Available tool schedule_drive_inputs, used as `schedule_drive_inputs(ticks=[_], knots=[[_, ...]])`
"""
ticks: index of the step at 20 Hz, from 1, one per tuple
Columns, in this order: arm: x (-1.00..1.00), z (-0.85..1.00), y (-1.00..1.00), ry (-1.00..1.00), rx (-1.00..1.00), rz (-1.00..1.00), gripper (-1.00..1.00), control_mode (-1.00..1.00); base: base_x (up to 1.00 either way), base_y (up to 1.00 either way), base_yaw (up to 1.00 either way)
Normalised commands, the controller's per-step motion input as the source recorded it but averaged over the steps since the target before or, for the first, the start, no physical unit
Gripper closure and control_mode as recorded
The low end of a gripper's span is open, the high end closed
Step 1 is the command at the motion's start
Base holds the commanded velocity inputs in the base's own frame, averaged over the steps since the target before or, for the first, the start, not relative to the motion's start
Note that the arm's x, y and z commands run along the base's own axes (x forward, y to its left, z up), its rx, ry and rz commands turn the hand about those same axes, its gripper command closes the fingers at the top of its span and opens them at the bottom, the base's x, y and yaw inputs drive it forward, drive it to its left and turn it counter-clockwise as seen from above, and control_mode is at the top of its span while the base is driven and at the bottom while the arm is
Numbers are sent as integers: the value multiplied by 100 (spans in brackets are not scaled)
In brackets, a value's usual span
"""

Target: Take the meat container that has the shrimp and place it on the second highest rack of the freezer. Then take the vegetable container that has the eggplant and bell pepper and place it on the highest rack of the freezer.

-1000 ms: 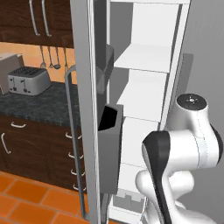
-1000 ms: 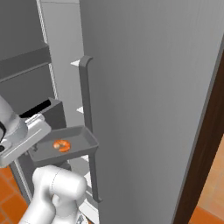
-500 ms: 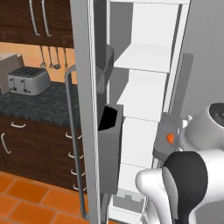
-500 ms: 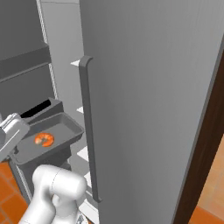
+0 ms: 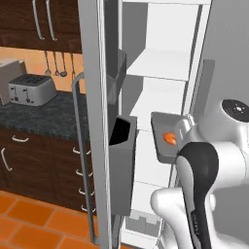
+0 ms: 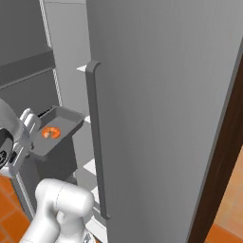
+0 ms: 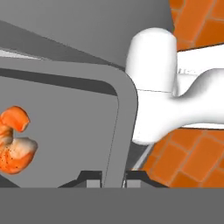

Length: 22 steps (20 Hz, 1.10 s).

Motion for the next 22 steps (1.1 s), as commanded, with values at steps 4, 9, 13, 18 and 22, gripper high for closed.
schedule_drive_inputs(ticks=[4,9,13,18,22], knots=[[88,-24,-11,-5,-16,4,100,-100,0,0,0],[89,-34,-34,-3,-6,4,100,-100,0,0,0],[96,-16,-24,0,0,7,100,-100,0,0,0],[89,-17,-2,6,0,-1,100,-100,0,0,0],[88,-19,-17,3,0,-7,100,-100,0,0,0]])
